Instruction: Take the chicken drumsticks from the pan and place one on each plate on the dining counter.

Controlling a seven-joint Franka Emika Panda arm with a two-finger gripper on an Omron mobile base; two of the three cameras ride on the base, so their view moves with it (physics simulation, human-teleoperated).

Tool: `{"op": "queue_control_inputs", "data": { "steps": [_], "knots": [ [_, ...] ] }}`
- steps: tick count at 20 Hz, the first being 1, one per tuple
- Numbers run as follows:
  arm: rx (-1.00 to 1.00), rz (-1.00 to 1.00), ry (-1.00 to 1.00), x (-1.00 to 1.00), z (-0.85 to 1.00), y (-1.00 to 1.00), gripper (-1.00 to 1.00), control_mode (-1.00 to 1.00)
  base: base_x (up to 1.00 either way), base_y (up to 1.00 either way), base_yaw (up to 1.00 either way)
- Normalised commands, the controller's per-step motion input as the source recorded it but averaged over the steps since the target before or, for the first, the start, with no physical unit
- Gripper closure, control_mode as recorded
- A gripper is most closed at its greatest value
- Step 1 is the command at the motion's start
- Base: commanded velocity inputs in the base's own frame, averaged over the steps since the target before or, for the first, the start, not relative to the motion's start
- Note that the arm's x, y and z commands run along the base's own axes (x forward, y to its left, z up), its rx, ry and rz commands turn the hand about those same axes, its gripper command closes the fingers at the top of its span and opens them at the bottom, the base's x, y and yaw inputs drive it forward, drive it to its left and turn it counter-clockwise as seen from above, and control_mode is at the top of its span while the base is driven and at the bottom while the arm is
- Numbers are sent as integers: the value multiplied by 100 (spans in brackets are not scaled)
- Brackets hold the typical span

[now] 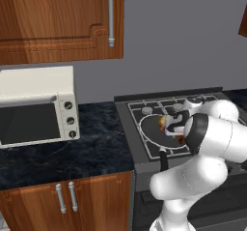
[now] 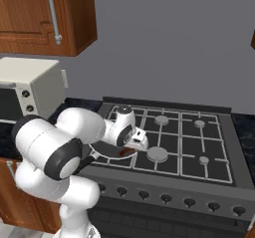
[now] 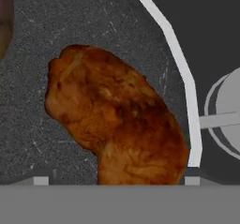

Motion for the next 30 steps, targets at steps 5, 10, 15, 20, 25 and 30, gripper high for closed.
{"op": "queue_control_inputs", "data": {
  "steps": [5, 10, 15, 20, 25, 30],
  "knots": [
    [-4, 0, -3, 24, -72, -9, -100, -100, 0, 0, 0],
    [-6, 0, -4, 28, -55, 0, 100, -100, 0, 0, 0],
    [-1, 0, -15, 10, -67, 0, 100, -100, 0, 0, 0],
    [0, -2, -49, -27, -3, 2, 100, -100, 0, 0, 0],
    [0, 0, -34, -60, 65, 13, 100, -100, 0, 0, 0],
    [0, 8, -13, -88, 100, 7, 100, -100, 0, 0, 0]
  ]
}}
